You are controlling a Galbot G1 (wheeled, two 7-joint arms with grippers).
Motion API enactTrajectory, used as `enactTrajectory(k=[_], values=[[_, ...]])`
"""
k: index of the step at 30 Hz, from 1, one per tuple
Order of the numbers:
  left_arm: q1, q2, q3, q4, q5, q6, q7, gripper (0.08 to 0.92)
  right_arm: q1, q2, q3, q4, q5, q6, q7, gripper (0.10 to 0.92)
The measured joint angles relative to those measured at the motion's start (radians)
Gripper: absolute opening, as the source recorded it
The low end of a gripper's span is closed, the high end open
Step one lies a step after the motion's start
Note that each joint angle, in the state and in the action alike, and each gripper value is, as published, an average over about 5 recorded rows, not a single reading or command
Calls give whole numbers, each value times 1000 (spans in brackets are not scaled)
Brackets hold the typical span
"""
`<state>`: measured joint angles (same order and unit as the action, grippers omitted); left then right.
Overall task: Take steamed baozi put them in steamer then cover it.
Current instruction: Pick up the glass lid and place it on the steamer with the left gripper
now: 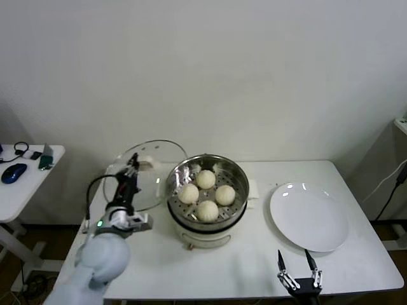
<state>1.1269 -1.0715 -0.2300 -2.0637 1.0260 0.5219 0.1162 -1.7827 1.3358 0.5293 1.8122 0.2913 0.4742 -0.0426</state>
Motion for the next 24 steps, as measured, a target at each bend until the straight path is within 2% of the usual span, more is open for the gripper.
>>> enactTrajectory(k=[6,12,24], values=[[-56,-66,125,-3,132,94,93,138,20,-3,-1,-25,8,23,-10,823],[-101,-175,223,28,274,141,163,138,34,-8,5,-55,15,45,-18,823],[-124,-389,336,121,488,165,205,138,45,-14,15,-92,25,73,-22,823]])
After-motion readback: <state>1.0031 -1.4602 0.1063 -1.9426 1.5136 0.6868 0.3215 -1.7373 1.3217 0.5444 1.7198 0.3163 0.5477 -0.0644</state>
